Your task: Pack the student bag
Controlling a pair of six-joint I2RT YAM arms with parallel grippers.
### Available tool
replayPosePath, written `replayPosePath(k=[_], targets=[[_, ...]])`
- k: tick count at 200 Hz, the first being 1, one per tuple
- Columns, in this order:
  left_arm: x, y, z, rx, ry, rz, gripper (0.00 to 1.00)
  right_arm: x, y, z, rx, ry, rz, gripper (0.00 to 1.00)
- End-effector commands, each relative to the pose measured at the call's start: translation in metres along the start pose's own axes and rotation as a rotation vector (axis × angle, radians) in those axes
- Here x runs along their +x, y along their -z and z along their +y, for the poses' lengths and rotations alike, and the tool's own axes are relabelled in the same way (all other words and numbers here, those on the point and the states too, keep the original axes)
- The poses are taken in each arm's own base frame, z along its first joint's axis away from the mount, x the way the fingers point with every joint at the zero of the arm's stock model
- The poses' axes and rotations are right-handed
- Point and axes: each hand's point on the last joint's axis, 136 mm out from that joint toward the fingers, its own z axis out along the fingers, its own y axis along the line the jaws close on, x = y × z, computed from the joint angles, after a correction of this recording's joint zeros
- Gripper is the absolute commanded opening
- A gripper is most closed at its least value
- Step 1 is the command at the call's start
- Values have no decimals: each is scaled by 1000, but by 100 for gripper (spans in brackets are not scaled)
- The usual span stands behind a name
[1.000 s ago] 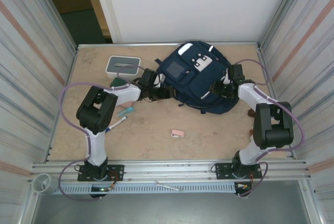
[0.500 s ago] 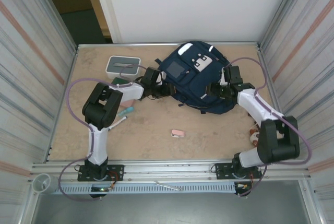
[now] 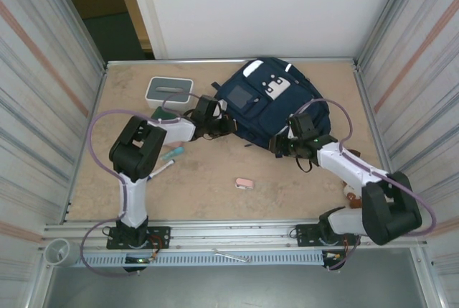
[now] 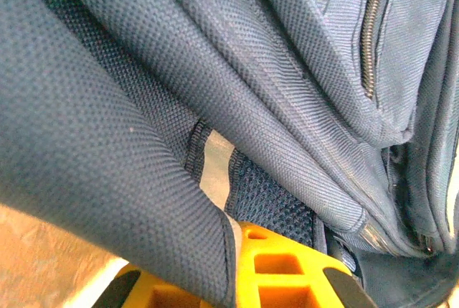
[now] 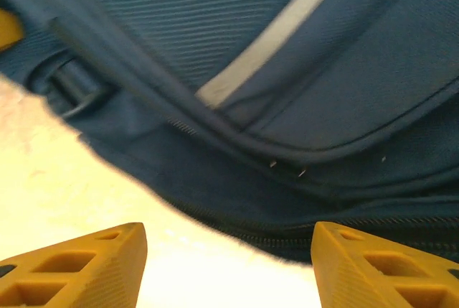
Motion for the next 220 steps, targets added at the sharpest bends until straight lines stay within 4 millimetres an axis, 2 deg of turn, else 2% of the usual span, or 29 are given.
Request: replayPosePath(k=[1,25,42,59,78,93,135,172,200,220], targets=[[3,22,-23,51,-34,-13,2,-25,-16,-4,-27,-87,-47,58],[11,30,-28,56,-33,-22,0,-51,-35,-16,-7,-82,-42,53],[17,28,-33,73,-15,-24,0,-73,-42,-19,40,-14,-47,52],[22,24,-45,100,-4,-21,0,-95,-37,-23,113,44,-65,52],[24,19,-58,112,-4,-27,0,-103,-22,-22,145,81,-100,54],[23,17,-66,116,-13,-32,0,-95,-10,-17,158,110,-121,58],[19,18,-75,133,-5,-40,0,-47,10,3,184,233,-175,66],[16,24,-85,154,-24,-34,0,-12,8,22,150,310,-227,69],[15,28,-89,157,-34,-41,0,0,2,34,179,379,-278,70],[14,30,-91,163,-38,-42,0,2,-8,35,215,377,-306,70]])
